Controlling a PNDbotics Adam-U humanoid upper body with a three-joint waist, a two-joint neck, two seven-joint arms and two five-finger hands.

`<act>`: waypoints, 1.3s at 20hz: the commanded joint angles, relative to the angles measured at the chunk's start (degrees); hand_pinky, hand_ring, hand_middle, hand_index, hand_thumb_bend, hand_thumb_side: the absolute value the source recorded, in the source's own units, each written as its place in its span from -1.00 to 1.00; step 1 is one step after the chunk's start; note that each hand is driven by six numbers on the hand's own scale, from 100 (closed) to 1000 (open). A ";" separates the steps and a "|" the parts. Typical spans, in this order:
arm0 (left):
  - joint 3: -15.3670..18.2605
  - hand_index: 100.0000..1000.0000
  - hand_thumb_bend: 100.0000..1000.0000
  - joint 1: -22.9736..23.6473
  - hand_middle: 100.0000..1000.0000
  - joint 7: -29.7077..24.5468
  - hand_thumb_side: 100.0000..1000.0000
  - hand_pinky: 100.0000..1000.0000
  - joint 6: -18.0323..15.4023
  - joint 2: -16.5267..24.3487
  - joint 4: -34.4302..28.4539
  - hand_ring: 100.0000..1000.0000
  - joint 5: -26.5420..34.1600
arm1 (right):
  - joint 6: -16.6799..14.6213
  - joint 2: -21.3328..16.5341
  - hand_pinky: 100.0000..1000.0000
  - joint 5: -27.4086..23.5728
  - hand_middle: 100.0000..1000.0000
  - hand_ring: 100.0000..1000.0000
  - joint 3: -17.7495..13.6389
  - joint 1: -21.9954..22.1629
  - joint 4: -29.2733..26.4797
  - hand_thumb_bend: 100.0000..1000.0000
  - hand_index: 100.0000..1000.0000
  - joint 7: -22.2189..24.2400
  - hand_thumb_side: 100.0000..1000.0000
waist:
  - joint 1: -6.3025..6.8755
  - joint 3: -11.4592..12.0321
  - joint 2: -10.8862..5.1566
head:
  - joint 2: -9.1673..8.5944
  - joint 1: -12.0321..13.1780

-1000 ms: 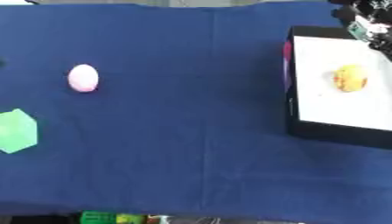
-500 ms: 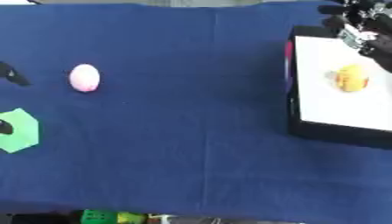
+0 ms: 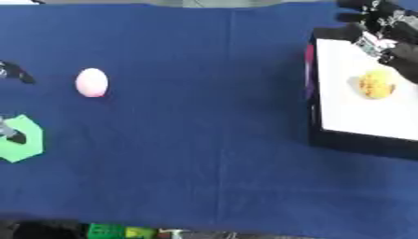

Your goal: Pick up the objects with one hand, pass them to the other hand, and then place them into the box on the other side of the table.

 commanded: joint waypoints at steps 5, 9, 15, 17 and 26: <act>1.86 0.77 0.45 0.37 0.61 -0.64 -0.39 0.88 0.60 2.34 -2.16 0.90 2.21 | -0.15 -1.09 1.00 1.03 1.00 1.00 -0.18 -0.14 -0.22 -1.00 1.00 -0.10 -0.30 | -0.08 0.11 -1.46 | 0.33 0.28; 3.74 0.77 0.36 1.74 0.60 -1.42 -0.36 0.90 1.34 4.47 -6.31 0.90 5.78 | -0.38 -1.16 1.00 1.44 1.00 1.00 0.02 0.01 -0.25 -1.00 1.00 0.03 -0.31 | -0.09 0.11 -1.39 | 0.42 0.42; 5.06 0.76 0.46 6.61 0.61 -5.08 -0.49 0.88 2.24 9.37 -13.85 0.91 8.50 | -0.50 -1.20 1.00 2.06 1.00 1.00 0.19 0.26 -0.15 -1.00 1.00 0.09 -0.30 | 0.07 0.02 -1.23 | 0.60 0.67; 4.71 0.76 0.48 7.86 0.61 -5.13 -0.54 0.87 2.64 10.06 -14.01 0.91 7.26 | -0.49 -1.14 1.00 2.18 1.00 1.00 0.34 0.25 -0.17 -1.00 1.00 0.17 -0.30 | 0.04 -0.06 -1.24 | 0.53 0.81; 4.32 0.78 0.55 9.19 0.62 -0.19 -0.76 0.84 2.40 8.56 -10.35 0.91 0.38 | -0.80 -0.72 1.00 3.24 1.00 1.00 0.68 0.72 0.01 -1.00 1.00 0.39 -0.29 | -0.37 -0.16 -1.19 | 0.41 1.07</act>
